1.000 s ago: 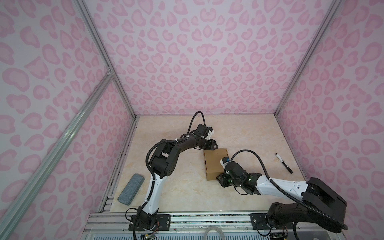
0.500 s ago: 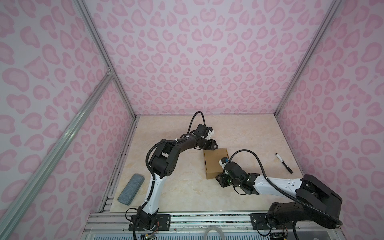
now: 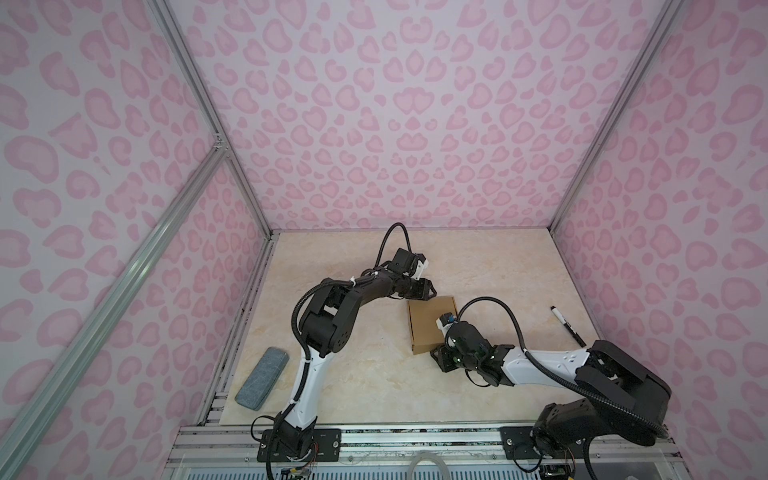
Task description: Fold the paper box
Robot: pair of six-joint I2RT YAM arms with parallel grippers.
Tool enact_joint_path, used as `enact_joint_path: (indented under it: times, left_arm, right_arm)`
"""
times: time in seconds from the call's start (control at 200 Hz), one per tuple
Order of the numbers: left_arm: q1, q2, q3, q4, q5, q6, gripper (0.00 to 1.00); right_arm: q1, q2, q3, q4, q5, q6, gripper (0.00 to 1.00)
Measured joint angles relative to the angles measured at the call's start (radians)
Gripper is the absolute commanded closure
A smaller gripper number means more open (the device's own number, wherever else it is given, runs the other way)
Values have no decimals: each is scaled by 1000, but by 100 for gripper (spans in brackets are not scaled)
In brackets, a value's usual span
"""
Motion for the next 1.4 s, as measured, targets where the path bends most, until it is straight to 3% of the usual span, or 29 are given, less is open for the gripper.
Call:
enact_joint_path:
  times: [0.135, 0.405, 0.755, 1.01, 1.405]
  left_arm:
    - [-1, 0, -2, 4, 2, -4, 46]
    - [-8, 0, 0, 5, 24, 21, 46]
    - [-10, 0, 1, -1, 35, 24, 46]
    - [-10, 0, 1, -1, 37, 24, 46]
    - [-18, 0, -16, -2, 84, 27, 46]
  right_arm:
    - [-4, -53, -8, -46, 13, -7, 64]
    - [-5, -324, -106, -81, 49, 28, 63]
    - [-25, -601, -139, -336, 182, 134, 67]
    - [-57, -553, -161, -386, 198, 165, 70]
    - [-112, -341, -155, -245, 173, 160, 73]
